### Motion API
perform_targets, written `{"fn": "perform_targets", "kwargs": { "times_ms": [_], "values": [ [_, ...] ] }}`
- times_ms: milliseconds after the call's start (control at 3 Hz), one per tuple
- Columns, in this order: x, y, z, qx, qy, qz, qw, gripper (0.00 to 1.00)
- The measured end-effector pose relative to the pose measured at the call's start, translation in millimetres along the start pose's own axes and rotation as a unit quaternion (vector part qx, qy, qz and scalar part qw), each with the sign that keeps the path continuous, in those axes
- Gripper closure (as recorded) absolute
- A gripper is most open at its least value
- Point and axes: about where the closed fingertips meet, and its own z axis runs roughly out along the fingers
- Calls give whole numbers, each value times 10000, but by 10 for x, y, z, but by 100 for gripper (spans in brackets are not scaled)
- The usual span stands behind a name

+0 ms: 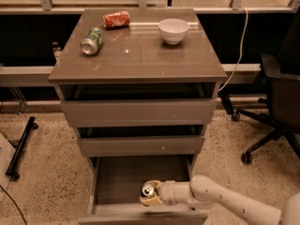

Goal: Pick pepsi can from bottom drawer and place on counter

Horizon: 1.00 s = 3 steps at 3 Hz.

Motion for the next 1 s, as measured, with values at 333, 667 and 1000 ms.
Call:
{"fn": "perform_targets", "kwargs": {
  "times_ms": [333, 667, 1000],
  "values": [
    [-610, 348, -507, 135, 55, -339, 9993, 100],
    [-1266, 725, -776, 436, 137, -583, 9973, 100],
    [-2084, 1382, -768, 838, 281, -874, 9922, 100]
  ]
}}
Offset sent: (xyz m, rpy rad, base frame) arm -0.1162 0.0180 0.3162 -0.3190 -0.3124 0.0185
